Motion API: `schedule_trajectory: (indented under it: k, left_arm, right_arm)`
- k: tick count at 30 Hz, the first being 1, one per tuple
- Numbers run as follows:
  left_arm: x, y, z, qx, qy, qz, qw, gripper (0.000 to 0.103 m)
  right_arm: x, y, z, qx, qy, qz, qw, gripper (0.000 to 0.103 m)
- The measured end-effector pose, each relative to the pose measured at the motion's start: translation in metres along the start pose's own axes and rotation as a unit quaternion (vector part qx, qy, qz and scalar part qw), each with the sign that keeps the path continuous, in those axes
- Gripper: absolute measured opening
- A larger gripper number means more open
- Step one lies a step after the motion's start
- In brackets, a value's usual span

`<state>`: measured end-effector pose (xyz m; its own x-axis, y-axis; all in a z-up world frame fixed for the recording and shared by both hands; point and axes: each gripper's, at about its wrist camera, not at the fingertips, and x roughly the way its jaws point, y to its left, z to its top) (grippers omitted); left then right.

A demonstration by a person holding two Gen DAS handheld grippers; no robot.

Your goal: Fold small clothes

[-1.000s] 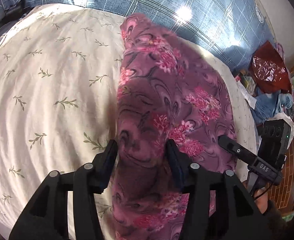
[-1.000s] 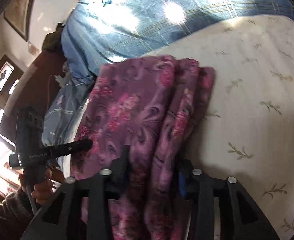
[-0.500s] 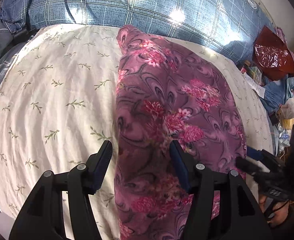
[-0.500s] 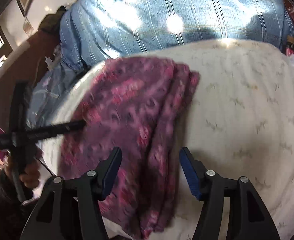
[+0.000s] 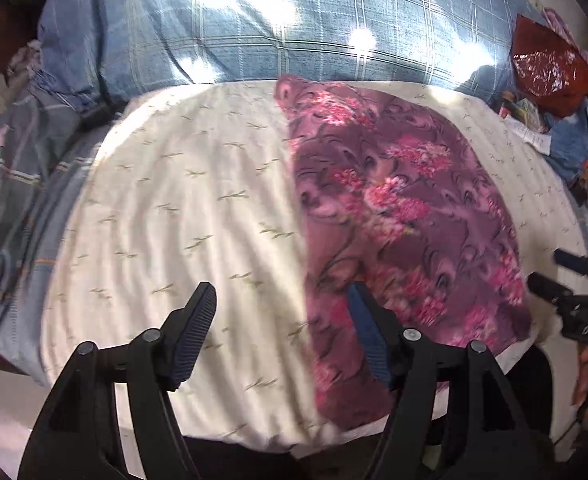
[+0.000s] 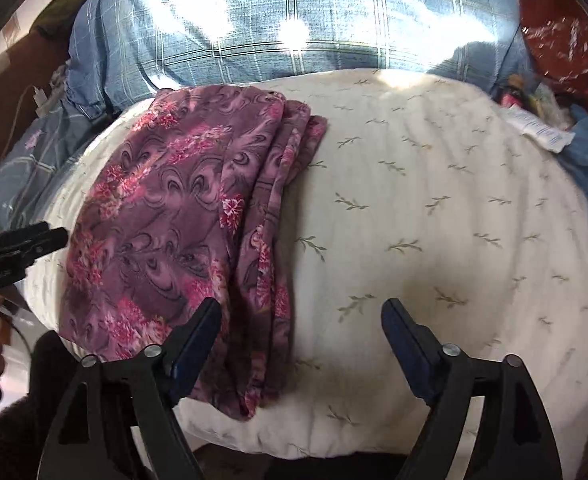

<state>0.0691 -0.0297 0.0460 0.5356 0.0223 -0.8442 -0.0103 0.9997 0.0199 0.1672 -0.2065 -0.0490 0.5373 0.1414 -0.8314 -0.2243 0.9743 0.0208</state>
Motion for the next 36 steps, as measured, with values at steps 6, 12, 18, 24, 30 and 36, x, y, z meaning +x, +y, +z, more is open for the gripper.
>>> schedule_trajectory:
  k: [6,12,18,24,30,36]
  left_arm:
    - [-0.017,-0.003,-0.027,0.028,-0.005,0.035,0.9990,0.071]
    - [-0.025,-0.019,-0.050,0.050,-0.002,0.021,0.9986,0.071]
    - [-0.025,-0.039,-0.064,0.058,0.011,0.000,0.9982,0.071]
    - [-0.033,-0.049,-0.065,0.066,0.000,-0.002,0.9978,0.071]
    - [-0.034,-0.052,-0.067,0.070,0.001,-0.010,0.9975,0.071]
    - [-0.040,-0.058,-0.068,0.068,-0.013,-0.035,0.9970,0.071]
  right_arm:
    - [-0.018,0.010,-0.010,-0.018,-0.001,-0.020,1.000,0.093]
    - [-0.040,0.019,-0.022,-0.037,-0.020,-0.054,0.998,0.093]
    - [-0.053,0.024,-0.036,-0.062,-0.035,-0.088,0.994,0.093]
    - [-0.054,0.030,-0.043,-0.075,-0.034,-0.093,0.992,0.093]
    - [-0.052,0.030,-0.044,-0.068,-0.029,-0.087,0.994,0.093]
    - [-0.050,0.025,-0.046,-0.055,-0.023,-0.084,0.995,0.093]
